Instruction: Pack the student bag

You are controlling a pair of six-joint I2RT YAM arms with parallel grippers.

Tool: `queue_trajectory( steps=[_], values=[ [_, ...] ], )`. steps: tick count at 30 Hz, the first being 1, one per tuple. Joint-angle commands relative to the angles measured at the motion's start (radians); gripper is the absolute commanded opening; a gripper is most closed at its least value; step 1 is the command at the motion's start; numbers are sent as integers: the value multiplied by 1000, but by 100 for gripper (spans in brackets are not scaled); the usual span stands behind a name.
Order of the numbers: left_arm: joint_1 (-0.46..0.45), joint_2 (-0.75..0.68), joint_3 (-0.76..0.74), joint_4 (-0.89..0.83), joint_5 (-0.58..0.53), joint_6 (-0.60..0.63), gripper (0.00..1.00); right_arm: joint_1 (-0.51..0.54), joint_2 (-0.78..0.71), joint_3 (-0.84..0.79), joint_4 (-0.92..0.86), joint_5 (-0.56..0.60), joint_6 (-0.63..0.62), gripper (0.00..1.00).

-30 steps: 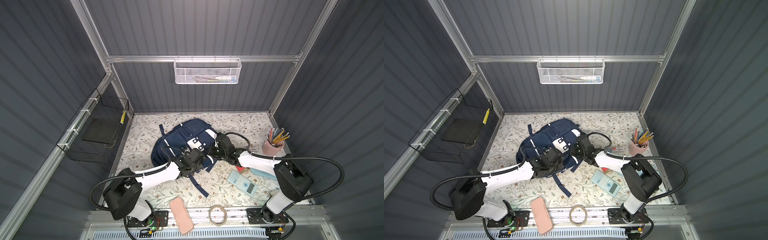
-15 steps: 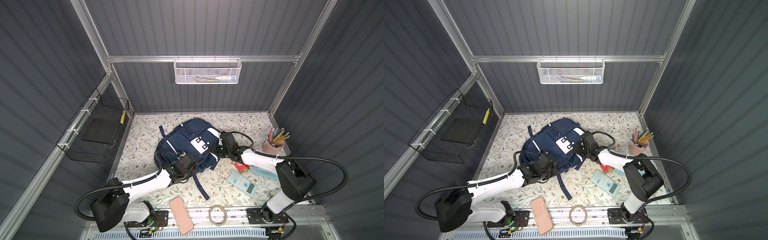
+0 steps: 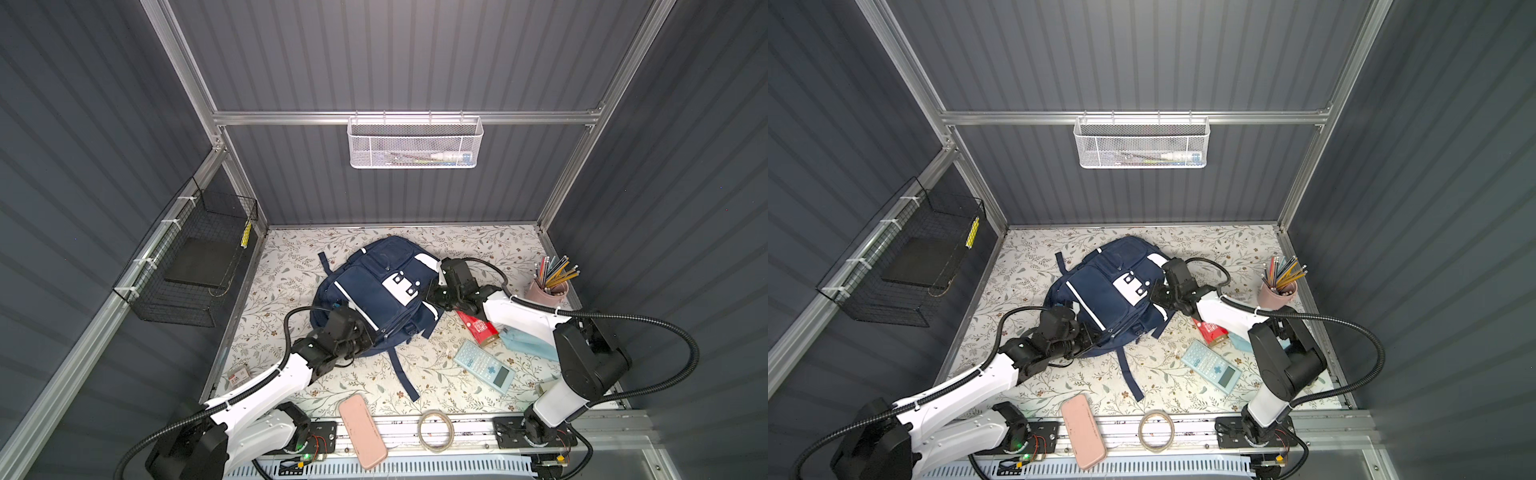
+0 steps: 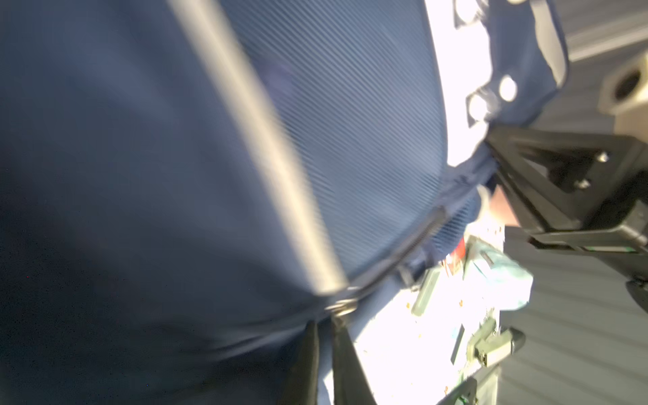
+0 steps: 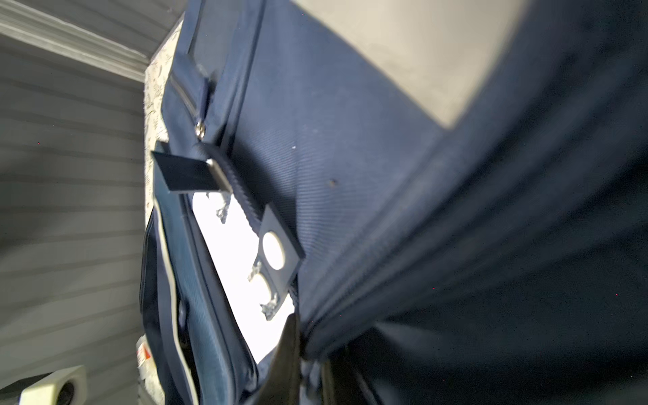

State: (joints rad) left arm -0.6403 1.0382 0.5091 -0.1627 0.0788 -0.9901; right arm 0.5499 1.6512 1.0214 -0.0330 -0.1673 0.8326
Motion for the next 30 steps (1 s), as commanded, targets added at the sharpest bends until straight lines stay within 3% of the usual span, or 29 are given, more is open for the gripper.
queue_trajectory(
  steps=[1,8,9,11,15,17,19,22,25,30],
  values=[
    [16,-4,7,-109,91,95,0,-69,11,94,-49,105,-87,0],
    [16,32,34,79,199,116,0,-23,9,131,-71,60,-129,0],
    [16,50,43,128,234,115,2,-22,4,111,-49,43,-114,0],
    [16,87,64,228,306,118,21,-23,-6,80,-25,43,-101,0],
    [-11,165,200,205,301,241,31,-23,-10,62,-28,51,-105,0],
    [-22,224,259,174,300,299,34,-23,-6,62,-33,45,-108,0],
    [-22,292,260,232,376,293,33,-22,-7,62,-35,48,-110,0],
    [-61,330,232,293,401,281,34,-24,-10,67,-47,51,-117,0],
    [-118,344,225,200,327,341,39,-24,-6,69,-44,50,-116,0],
    [-125,320,127,169,182,379,40,-25,6,64,-30,31,-106,0]
  ],
)
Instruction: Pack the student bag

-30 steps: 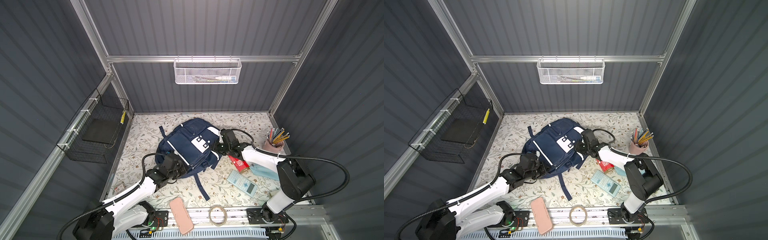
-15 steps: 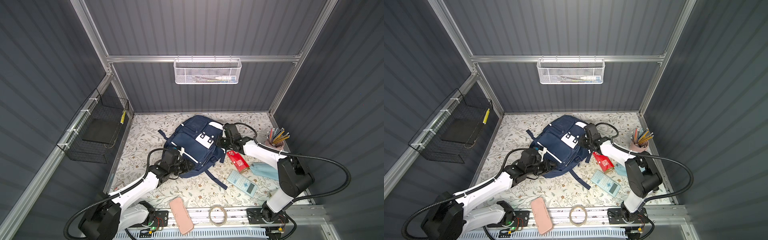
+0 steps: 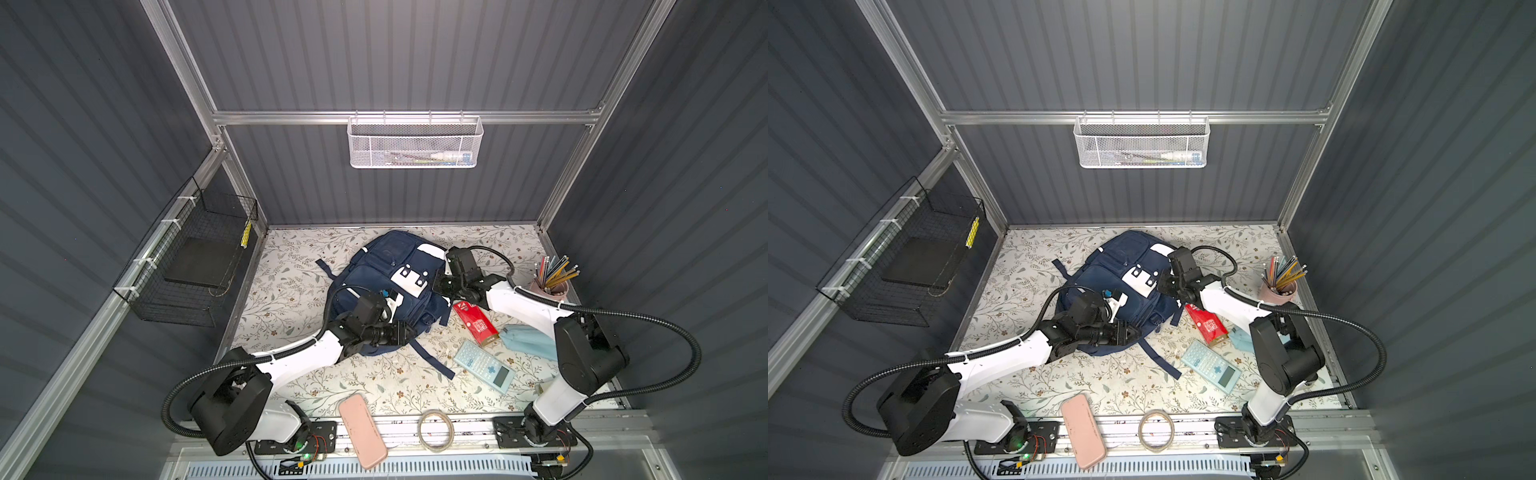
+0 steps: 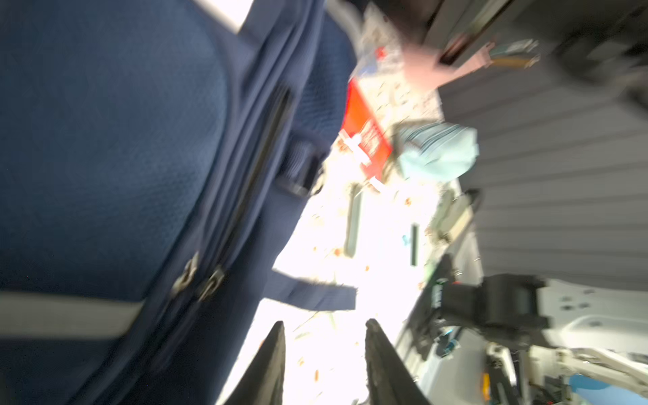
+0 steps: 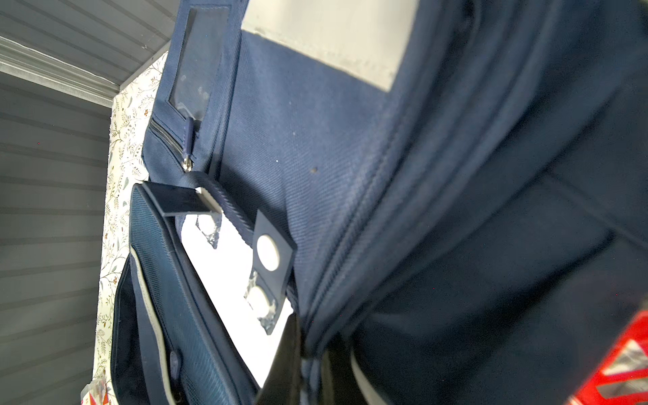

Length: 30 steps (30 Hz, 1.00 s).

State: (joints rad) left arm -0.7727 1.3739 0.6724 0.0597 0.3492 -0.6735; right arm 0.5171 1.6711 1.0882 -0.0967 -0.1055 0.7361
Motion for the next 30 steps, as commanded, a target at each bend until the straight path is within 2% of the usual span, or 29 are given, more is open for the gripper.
queue_trajectory(
  steps=[1,5,11,14,16,17,19,20,24,27,30],
  values=[
    [7,-6,-38,-61,-84,70,41,8,-13,-4,37,-33,-6,0],
    [7,39,-75,-15,-81,62,52,9,-9,-4,37,-34,-4,0],
    [7,86,-64,35,-99,75,53,10,-13,-9,37,-38,2,0],
    [7,21,-49,7,-122,72,53,11,-22,-29,41,-36,5,0],
    [7,-24,-7,-89,-193,87,53,10,-26,-41,46,-38,9,0],
    [7,-31,8,-130,-230,97,52,10,-28,-45,44,-42,10,5],
    [7,-24,10,-157,-270,123,51,12,-31,-44,36,-48,-5,22],
    [7,-15,5,-157,-272,123,50,13,-33,-41,28,-48,-17,28],
    [7,24,-33,-71,-192,91,48,31,-53,-11,-74,-6,-81,49],
    [7,42,-72,1,-165,64,46,55,-100,-17,-133,43,-87,59],
    [4,60,-94,37,-149,43,45,100,-119,-19,-178,3,-44,61]
  ],
)
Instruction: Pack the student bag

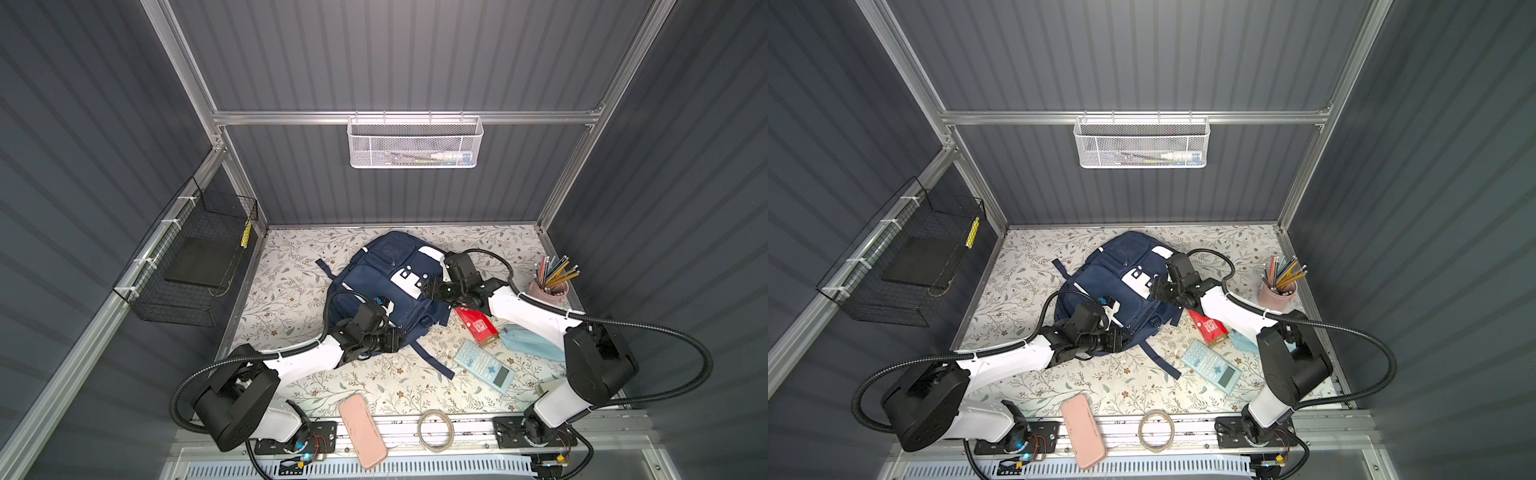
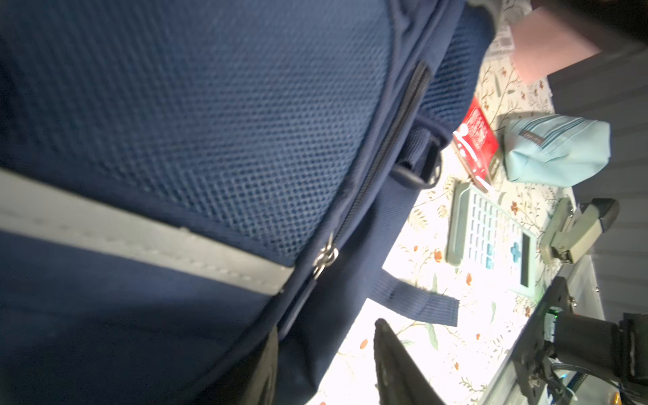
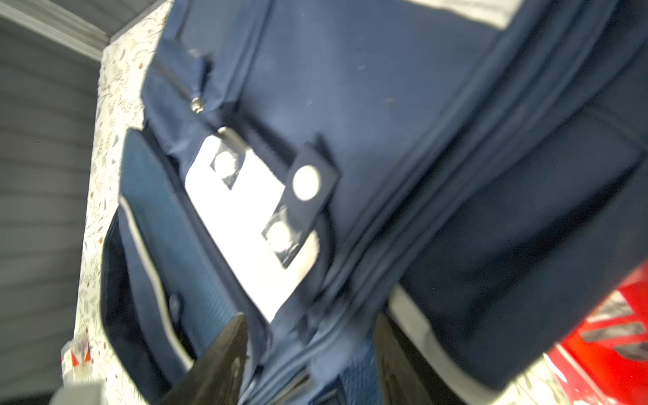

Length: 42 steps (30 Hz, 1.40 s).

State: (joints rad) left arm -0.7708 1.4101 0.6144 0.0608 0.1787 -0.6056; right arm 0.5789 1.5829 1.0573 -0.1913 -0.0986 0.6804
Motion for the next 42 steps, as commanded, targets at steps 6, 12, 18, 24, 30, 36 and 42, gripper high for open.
queue_trajectory(
  steps=[6,12,18,24,30,36,42],
  values=[
    [-4,10,-60,46,8,-40,45,205,46,-4,-67,-3,169,59],
    [-4,-18,-74,32,-21,-48,47,242,90,-86,33,30,274,58],
    [-4,-35,-91,36,-26,-56,47,215,73,-146,75,91,281,56],
    [-4,-37,-93,34,-25,-55,47,227,181,-114,168,87,297,40],
    [-2,-76,-98,1,-44,-63,47,228,151,-112,180,137,264,0],
    [1,-167,-23,-109,-61,-16,50,240,41,-87,173,139,249,0],
    [19,-220,6,-142,-64,0,64,240,-5,-77,196,117,256,0]
  ],
)
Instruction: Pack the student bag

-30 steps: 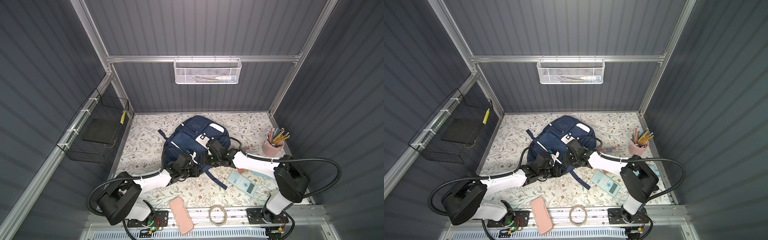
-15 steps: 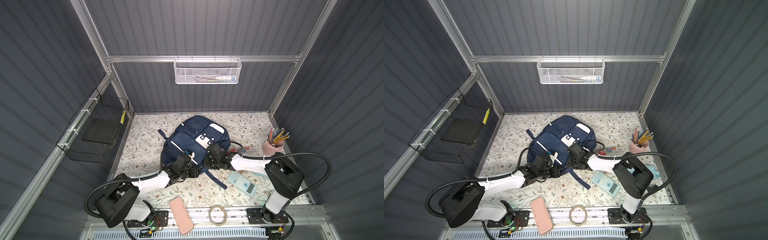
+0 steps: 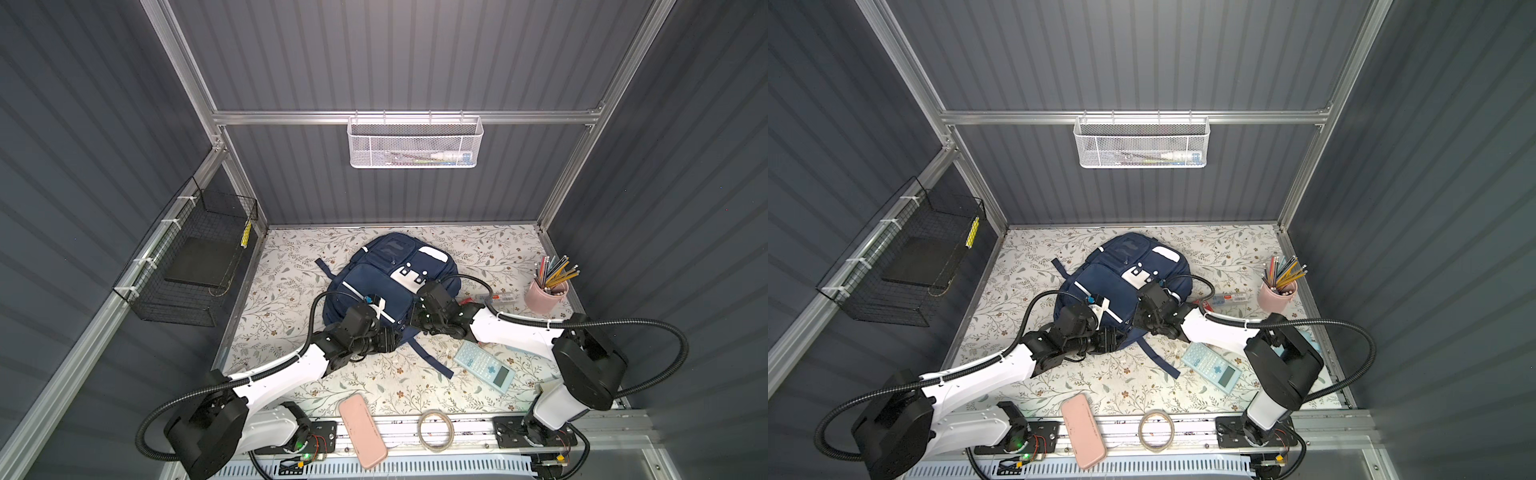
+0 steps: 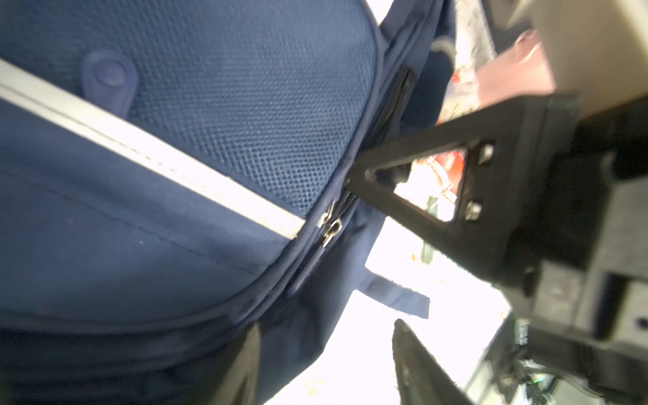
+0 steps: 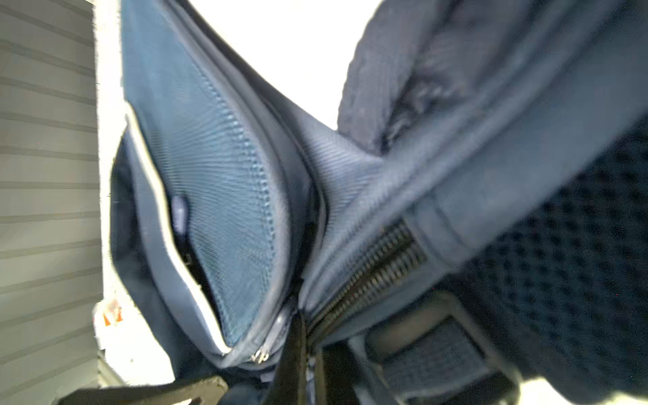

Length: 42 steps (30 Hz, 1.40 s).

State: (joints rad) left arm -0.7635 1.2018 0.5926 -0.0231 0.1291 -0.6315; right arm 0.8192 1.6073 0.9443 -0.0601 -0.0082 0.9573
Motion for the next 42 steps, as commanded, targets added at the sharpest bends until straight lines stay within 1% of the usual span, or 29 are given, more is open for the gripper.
queue_trajectory(
  steps=[1,4,7,9,11,12,13,15,17,18,19,20,21,23,25,26,28,30,32,34,35,37,38,40,41,42],
  values=[
    [14,-4,28,-53,-10,28,65,1,-30,32,81,19,-14,0],
    [13,42,28,-7,28,23,63,3,-30,26,122,-6,7,0],
    [13,82,5,104,88,-8,61,8,-36,29,153,-24,17,0],
    [12,129,3,170,143,-21,58,14,-40,44,141,-23,9,0],
    [9,167,13,181,154,-22,52,15,-43,48,135,-25,8,0],
    [7,171,8,186,144,-29,45,16,-47,46,138,-27,8,0],
    [8,166,1,190,130,-32,42,17,-49,45,138,-27,6,0],
    [8,147,-10,174,91,-33,37,18,-53,43,129,-26,3,0],
    [7,136,-5,132,64,-23,34,18,-54,38,128,-25,2,0],
    [7,130,-7,109,33,-21,32,18,-57,33,131,-26,4,0],
    [7,123,-9,83,-6,-32,26,18,-55,31,136,-28,6,0],
    [9,108,-21,64,-54,-59,22,18,-54,32,141,-33,6,0],
    [10,86,-45,83,-77,-83,21,20,-51,34,143,-38,6,0],
    [12,55,-71,113,-75,-107,22,24,-49,41,139,-35,1,0],
    [12,32,-66,107,-53,-105,37,26,-44,46,133,-36,-7,0],
    [13,20,-65,100,-51,-106,38,26,-43,46,131,-35,-8,0],
    [15,-8,-83,110,-65,-123,36,26,-38,47,131,-37,-10,0],
    [21,-33,-106,149,-44,-136,35,27,-34,47,127,-36,-14,0],
    [22,-36,-94,117,-42,-130,35,27,-34,45,122,-33,-15,0],
    [23,-36,-102,114,-53,-133,26,27,-34,42,122,-32,-14,0],
    [23,-36,-111,117,-63,-138,24,28,-35,43,123,-32,-14,0],
    [23,-22,-115,117,-69,-135,14,29,-35,47,123,-37,-18,0],
    [23,-9,-108,112,-64,-122,13,30,-33,53,119,-37,-21,0],
    [21,18,-106,139,-39,-114,13,31,-27,69,105,-42,-31,0],
    [20,33,-103,155,-21,-111,16,32,-22,78,95,-43,-35,0],
    [17,47,-102,172,-6,-107,20,33,-17,83,94,-46,-36,0]
  ],
)
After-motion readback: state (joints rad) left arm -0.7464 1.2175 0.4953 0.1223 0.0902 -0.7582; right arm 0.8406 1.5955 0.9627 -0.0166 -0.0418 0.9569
